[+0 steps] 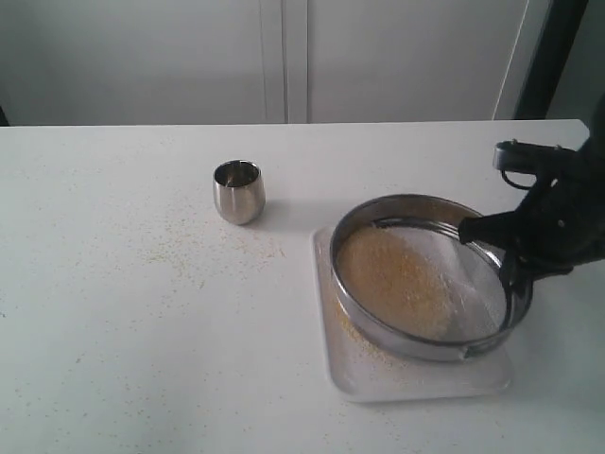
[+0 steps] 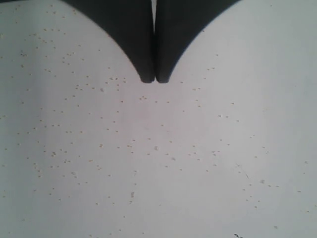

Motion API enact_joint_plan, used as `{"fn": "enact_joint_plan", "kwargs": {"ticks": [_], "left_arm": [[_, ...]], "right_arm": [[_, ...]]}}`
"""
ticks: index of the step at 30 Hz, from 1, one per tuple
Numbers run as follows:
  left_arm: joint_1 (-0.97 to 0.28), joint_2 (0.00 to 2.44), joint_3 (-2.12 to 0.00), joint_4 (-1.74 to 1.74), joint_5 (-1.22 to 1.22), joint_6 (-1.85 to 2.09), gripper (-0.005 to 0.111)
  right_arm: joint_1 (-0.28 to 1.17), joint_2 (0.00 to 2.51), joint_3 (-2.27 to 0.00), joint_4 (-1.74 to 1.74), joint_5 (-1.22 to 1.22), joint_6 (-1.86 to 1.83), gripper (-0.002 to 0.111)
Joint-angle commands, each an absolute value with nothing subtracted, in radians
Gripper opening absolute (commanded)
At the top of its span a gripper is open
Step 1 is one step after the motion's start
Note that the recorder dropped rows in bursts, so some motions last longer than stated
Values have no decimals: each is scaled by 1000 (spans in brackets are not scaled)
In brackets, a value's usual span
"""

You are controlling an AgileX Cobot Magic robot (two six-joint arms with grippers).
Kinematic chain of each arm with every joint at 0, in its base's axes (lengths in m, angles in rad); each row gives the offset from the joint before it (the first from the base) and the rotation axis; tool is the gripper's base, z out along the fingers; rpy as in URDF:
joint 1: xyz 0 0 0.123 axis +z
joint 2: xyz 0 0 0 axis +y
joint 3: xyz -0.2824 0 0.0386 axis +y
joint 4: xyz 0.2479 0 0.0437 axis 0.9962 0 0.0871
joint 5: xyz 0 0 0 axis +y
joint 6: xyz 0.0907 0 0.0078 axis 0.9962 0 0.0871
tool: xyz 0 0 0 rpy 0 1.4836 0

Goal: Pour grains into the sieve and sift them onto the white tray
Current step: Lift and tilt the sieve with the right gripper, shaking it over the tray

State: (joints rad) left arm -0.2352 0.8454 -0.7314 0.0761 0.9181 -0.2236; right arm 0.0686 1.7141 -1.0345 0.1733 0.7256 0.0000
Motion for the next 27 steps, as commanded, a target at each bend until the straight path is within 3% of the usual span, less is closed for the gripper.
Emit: {"fn": "enact_joint_plan", "kwargs": {"ticks": [1,3,7,14,16,20,24,27], "left_arm": [[-232,838,-727,69,936,-221,0],[-232,838,-727,69,933,-221,0],[-232,838,-727,69,933,-221,0],[-232,838,-727,69,933,-221,0],[-232,838,-727,69,933,-221,0],[-232,838,-727,69,933,-221,0],[-232,838,-727,69,933,-221,0],[-232,838,-727,69,933,-221,0]], "right_arm": [[92,1632,-971,187,555,0,0],[111,1709,-1037,221,551,0,0],[119,1784,-1117,205,834,-13,0],[119,1693,-997,239,521,9,0],[119,1756,-1051,284,536,9,0],[119,1778,-1089,183,804,-6,0],[119,1641,-958,137,612,39,0],[122,1697,-1012,198,508,66,0]]}}
